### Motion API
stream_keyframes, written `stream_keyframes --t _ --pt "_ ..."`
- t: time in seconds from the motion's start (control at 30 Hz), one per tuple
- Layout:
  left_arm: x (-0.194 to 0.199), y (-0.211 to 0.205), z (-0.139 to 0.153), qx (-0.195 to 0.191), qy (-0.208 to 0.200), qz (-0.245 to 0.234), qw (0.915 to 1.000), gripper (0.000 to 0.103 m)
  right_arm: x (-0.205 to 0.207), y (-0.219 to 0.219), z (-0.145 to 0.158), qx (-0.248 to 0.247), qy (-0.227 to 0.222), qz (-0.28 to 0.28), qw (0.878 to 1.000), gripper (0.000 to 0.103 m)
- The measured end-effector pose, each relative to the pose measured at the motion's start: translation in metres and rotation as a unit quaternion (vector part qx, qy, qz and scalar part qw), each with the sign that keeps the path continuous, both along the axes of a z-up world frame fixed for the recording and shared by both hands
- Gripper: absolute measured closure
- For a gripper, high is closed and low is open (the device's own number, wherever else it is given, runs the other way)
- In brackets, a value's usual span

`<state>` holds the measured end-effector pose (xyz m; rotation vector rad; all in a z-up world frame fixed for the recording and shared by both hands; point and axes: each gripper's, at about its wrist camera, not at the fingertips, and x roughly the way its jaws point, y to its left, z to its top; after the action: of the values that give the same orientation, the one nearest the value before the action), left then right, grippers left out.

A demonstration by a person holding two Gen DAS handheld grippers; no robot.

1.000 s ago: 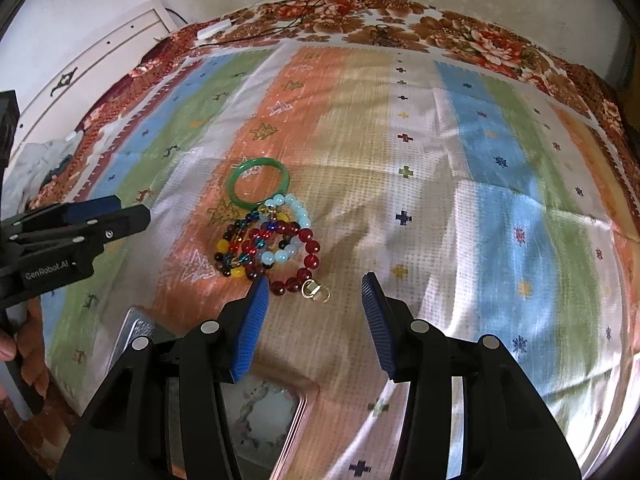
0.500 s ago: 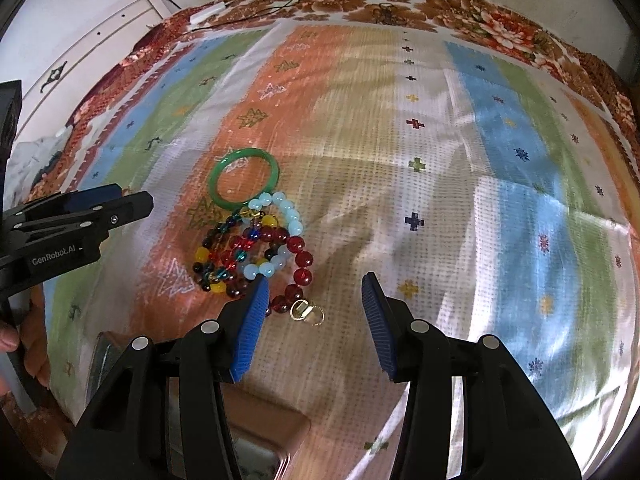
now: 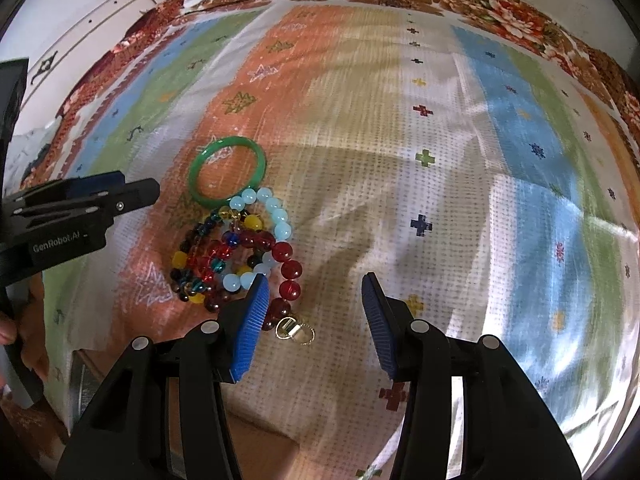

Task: Organize jewelry
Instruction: 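Grasp the green jade bangle with left gripper while right grasps the red bead bracelet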

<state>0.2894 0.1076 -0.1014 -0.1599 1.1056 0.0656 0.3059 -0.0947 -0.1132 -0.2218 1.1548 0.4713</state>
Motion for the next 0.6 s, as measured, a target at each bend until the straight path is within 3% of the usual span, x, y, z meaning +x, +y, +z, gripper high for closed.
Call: stream_keyframes --t 0.6 --pt "0.028 -0.003 -0.021 0.004 0.018 -0.009 0.9998 0.044 0.019 0.014 -0.026 -0.031 0.018 0.012 0.999 0.055"
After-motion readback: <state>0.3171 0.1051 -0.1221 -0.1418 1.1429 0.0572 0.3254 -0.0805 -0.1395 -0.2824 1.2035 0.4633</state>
